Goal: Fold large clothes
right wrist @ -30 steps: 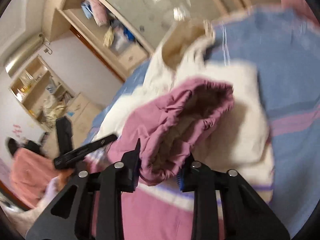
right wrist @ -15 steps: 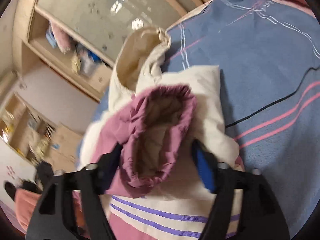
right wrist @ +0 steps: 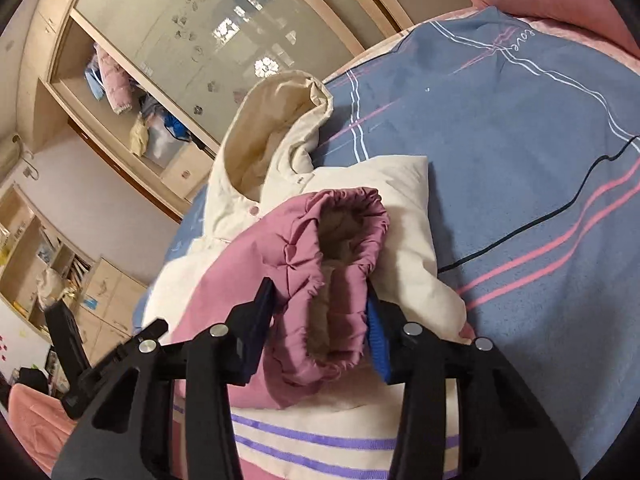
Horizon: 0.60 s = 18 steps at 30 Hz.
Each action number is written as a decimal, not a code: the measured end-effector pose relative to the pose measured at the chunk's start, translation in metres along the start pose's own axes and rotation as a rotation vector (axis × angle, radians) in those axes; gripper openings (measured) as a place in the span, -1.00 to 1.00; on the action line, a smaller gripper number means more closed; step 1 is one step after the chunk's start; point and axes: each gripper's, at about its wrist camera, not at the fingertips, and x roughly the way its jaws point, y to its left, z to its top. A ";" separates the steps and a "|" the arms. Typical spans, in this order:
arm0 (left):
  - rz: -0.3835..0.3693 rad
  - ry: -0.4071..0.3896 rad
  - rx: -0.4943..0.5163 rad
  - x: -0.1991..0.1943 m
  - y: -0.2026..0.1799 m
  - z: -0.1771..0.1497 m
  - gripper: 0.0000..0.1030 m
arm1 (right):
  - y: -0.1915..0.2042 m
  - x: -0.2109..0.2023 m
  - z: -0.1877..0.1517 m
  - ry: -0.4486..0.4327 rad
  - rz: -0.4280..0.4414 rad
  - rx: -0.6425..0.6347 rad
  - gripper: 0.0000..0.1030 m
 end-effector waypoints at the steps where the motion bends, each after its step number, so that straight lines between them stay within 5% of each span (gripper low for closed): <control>1: 0.001 0.013 -0.018 0.004 -0.002 0.001 0.89 | 0.002 0.004 0.001 0.012 -0.021 -0.015 -0.13; 4: -0.006 0.043 -0.063 0.010 -0.010 -0.003 0.89 | 0.009 0.013 0.001 0.045 -0.060 -0.059 -0.01; 6: 0.004 0.037 -0.045 0.010 -0.018 -0.006 0.89 | 0.019 0.019 -0.001 0.075 -0.063 -0.112 0.37; 9: 0.018 0.028 -0.019 0.008 -0.028 -0.013 0.89 | 0.028 0.018 -0.005 0.071 -0.060 -0.148 0.50; 10: 0.005 0.017 -0.014 0.005 -0.031 -0.015 0.89 | 0.032 0.017 -0.006 0.059 -0.072 -0.163 0.45; 12: -0.021 -0.004 -0.007 -0.002 -0.036 -0.016 0.89 | 0.039 0.013 -0.009 0.026 -0.122 -0.207 -0.12; 18: 0.037 0.027 0.077 0.012 -0.043 -0.020 0.89 | 0.050 -0.005 -0.010 -0.082 -0.213 -0.252 -0.25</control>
